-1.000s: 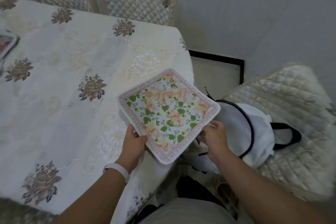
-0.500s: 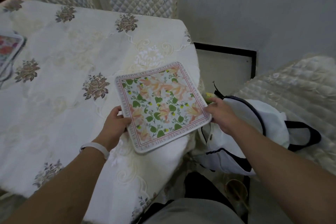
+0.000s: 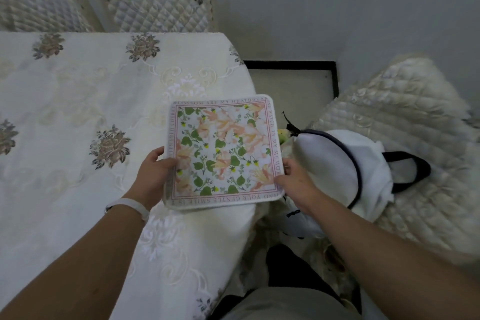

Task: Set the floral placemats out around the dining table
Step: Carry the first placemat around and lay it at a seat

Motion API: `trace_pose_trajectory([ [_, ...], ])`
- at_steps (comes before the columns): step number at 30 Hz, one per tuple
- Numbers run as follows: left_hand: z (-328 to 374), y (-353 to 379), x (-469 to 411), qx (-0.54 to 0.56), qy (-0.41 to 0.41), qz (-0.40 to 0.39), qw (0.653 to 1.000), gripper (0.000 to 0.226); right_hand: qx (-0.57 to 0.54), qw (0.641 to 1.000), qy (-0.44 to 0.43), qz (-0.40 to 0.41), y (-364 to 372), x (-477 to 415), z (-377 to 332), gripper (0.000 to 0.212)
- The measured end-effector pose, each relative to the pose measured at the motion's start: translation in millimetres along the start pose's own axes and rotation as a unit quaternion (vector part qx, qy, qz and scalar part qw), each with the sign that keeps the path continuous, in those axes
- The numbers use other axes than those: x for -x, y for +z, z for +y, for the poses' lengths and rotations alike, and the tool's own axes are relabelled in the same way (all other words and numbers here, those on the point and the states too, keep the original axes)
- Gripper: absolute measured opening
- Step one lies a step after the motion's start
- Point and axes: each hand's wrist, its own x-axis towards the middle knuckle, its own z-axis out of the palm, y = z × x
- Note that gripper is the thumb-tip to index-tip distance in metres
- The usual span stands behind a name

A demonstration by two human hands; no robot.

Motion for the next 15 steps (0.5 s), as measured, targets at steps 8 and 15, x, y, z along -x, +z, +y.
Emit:
trace_pose_trajectory([
  [8, -31, -26, 13, -0.067, 0.02, 0.049, 0.996, 0.043, 0.027, 0.999, -0.024, 0.006, 24, 20, 16, 0.024],
  [15, -46, -46, 25, -0.15, 0.089, 0.051, 0.983, 0.063, 0.126, 0.987, -0.095, -0.023, 27, 30, 21, 0.06],
])
